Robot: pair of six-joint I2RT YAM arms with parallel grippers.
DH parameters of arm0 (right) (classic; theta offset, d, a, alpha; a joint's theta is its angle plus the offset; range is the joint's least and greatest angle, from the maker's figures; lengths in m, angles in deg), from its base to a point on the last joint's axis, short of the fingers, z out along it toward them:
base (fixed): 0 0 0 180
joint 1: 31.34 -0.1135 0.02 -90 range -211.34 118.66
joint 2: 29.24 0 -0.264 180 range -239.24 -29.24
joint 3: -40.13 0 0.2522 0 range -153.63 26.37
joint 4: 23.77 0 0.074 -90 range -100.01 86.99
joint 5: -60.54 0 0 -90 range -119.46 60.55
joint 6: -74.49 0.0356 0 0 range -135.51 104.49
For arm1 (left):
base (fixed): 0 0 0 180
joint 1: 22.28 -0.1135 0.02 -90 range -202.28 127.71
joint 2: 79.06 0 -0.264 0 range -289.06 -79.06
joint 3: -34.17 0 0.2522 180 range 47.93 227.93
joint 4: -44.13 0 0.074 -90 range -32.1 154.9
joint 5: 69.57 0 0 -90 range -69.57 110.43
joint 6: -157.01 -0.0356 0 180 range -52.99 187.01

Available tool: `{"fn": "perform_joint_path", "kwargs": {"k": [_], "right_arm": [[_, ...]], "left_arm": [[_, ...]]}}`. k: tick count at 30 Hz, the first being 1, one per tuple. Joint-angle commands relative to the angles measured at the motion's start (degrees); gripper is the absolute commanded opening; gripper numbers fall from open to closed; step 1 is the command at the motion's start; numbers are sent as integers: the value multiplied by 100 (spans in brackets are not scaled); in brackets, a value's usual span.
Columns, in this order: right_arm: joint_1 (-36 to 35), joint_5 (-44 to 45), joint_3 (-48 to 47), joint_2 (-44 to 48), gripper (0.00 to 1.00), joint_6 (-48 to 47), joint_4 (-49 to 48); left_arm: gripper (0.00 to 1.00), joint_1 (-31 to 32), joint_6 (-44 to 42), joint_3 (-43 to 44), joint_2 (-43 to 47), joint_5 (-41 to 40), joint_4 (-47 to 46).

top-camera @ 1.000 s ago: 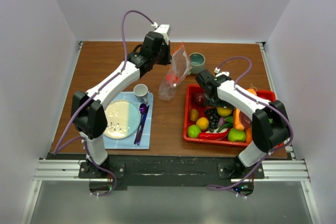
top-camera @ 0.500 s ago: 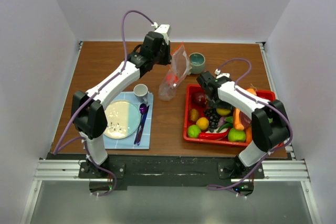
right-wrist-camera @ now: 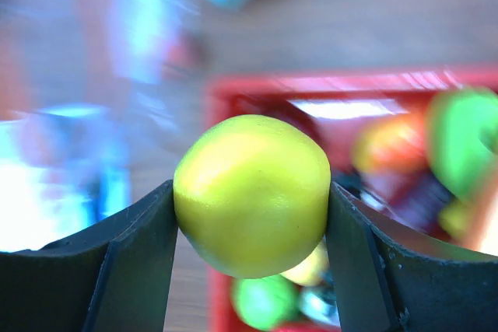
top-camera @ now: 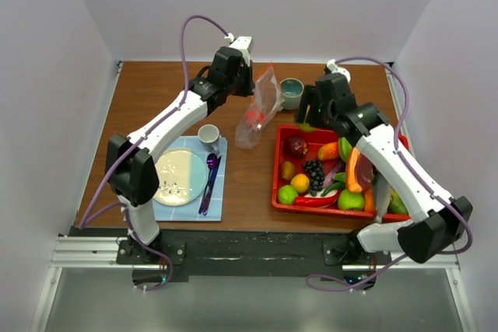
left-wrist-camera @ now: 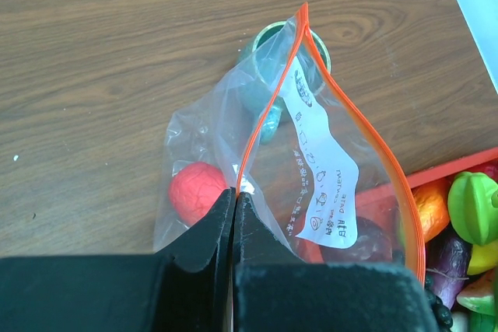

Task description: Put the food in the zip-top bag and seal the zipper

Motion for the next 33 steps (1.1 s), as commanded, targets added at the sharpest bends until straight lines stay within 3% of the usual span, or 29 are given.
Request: {"fn": "perform_joint_path", "kwargs": {"k": [1, 7, 14, 15, 18, 19, 25, 27, 33], "right_arm": [[-156, -985, -865, -333, 24, -41, -851], [-490, -942, -2008, -1282, 27, 74, -1010], [-578, -739, -2026, -1845, 38, 232, -1177], [-578, -713, -2114, -1976, 41, 214, -1142], [-570, -616, -2281, -2109, 76, 171, -966], [-578, -582, -2281, -2083, 81, 162, -983], [-578, -502, -2334, -1986, 90, 30, -896], [-578, -493, -2282, -1881, 97, -14, -922], [-570, -371, -2290, -1731, 99, -111, -746]], "left_arm": [[0, 21, 54, 208, 27, 158, -162], [0, 12, 37, 507, -35, 228, 40], [0, 3, -16, 701, 0, 237, 181], [0, 12, -16, 701, 0, 246, 216], [0, 12, -42, 727, 0, 246, 234], [0, 3, -51, 727, 0, 246, 234], [0, -23, -25, 771, -61, 237, 225], [0, -32, 2, 780, -70, 246, 216], [0, -50, 54, 789, -96, 237, 164]]}}
